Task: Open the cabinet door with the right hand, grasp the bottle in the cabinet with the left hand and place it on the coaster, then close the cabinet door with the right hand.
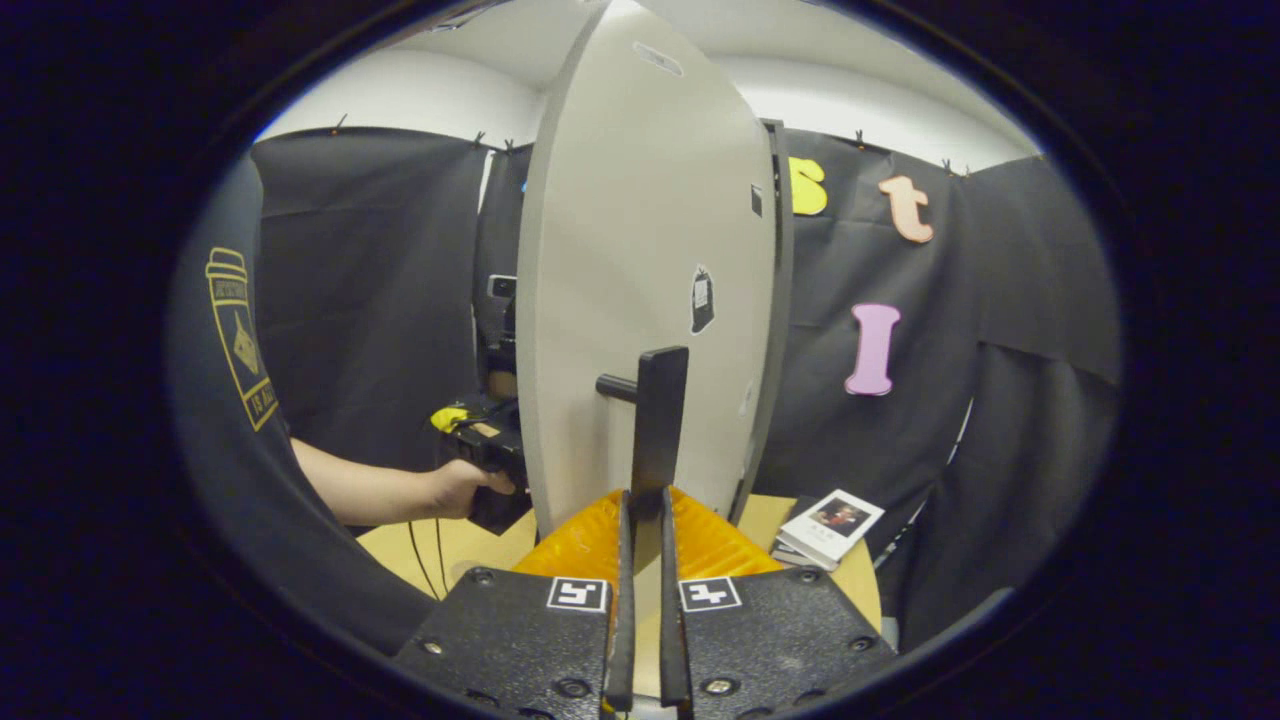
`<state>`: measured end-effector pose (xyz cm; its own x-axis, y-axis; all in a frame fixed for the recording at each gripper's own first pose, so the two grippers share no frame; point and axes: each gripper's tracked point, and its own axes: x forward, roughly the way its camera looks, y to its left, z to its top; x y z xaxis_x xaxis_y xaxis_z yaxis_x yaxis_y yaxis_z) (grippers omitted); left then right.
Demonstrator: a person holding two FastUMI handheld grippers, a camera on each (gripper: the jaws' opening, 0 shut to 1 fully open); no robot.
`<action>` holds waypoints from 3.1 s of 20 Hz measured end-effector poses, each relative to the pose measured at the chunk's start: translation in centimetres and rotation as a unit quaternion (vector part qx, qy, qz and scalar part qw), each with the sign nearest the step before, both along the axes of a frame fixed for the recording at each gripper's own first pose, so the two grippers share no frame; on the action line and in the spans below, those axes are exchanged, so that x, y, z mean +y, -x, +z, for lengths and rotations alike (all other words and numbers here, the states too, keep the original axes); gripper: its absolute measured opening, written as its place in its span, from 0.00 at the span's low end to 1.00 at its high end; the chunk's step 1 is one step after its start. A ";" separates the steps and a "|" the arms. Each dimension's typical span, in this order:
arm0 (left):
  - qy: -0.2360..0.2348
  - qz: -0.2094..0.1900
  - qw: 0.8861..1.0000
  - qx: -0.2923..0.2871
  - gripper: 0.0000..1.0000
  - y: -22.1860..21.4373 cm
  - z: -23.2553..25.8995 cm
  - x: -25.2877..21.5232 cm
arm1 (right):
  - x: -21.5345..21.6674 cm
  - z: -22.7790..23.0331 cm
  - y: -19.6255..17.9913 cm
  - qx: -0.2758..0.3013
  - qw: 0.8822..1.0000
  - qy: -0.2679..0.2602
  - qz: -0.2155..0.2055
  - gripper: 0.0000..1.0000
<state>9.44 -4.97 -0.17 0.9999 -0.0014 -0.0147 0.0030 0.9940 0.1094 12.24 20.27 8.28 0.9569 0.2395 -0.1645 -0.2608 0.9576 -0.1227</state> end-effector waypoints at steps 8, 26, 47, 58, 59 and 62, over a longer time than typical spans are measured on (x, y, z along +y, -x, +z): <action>-0.013 0.011 0.999 -0.030 0.94 -5.9 1.5 -2.1 | -2.2 1.3 0.5 -0.025 0.994 -0.033 -0.096 0.62; -0.005 0.046 0.998 -0.038 1.00 -18.7 4.2 -3.3 | -5.2 1.3 -1.1 -0.013 0.979 -0.065 -0.191 0.93; 0.025 0.025 0.998 -0.055 0.41 -12.4 8.3 -1.3 | -5.8 1.1 -3.1 -0.029 0.984 -0.107 -0.141 0.93; -0.004 0.104 0.987 -0.125 0.41 -3.4 14.0 1.0 | -10.3 -0.6 -2.9 0.019 0.993 -0.066 -0.097 0.91; 0.003 0.111 0.987 -0.119 0.41 -3.5 13.7 1.2 | -10.5 -1.8 -2.8 0.032 0.993 -0.063 -0.090 0.96; 0.009 0.123 0.986 -0.109 0.41 -2.3 13.0 1.8 | -11.5 -1.9 -2.3 0.032 0.989 -0.110 -0.097 0.92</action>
